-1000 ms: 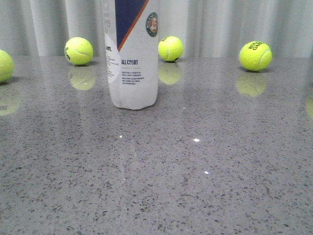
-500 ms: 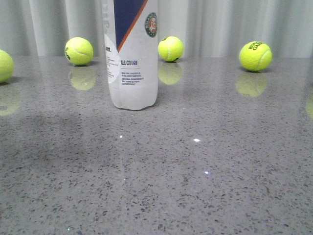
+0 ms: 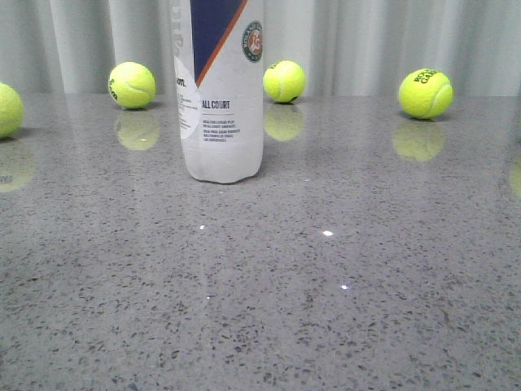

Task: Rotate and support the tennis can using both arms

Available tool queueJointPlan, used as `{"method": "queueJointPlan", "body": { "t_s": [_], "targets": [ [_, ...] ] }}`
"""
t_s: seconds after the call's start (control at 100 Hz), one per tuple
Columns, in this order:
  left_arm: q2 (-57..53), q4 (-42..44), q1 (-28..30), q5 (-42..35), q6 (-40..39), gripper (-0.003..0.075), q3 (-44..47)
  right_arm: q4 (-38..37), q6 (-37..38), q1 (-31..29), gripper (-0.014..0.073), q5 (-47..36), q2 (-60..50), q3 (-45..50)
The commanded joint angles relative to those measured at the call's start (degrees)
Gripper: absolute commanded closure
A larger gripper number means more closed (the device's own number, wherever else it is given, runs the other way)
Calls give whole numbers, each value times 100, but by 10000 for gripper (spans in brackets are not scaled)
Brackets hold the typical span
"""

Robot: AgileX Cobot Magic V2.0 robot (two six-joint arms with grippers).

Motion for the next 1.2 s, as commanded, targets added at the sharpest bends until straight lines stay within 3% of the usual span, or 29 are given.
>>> {"method": "queueJointPlan", "body": {
  "t_s": [0.0, 0.27, 0.39, 0.54, 0.89, 1.19],
  "targets": [
    [-125, -9, -21, -786, -32, 741, 180, 6, -31, -28, 659, -428, 55, -134],
    [-175, -9, -3, -2137, -32, 741, 1253, 6, -31, -28, 659, -428, 55, -134],
    [-200, 255, 389, -2107, -82, 741, 1433, 6, -31, -28, 659, -428, 55, -134],
    [-378, 1012, 1166, -2003, -689, 741, 1602, 6, -31, -28, 659, -428, 55, -134],
    [-1488, 1001, 2538, -1523, -568, 741, 2244, 6, -31, -28, 659, -428, 55, -134],
    [-2788, 800, 3169, -1501, -568, 741, 3226, 6, -31, -28, 659, -428, 55, -134]
  ]
}}
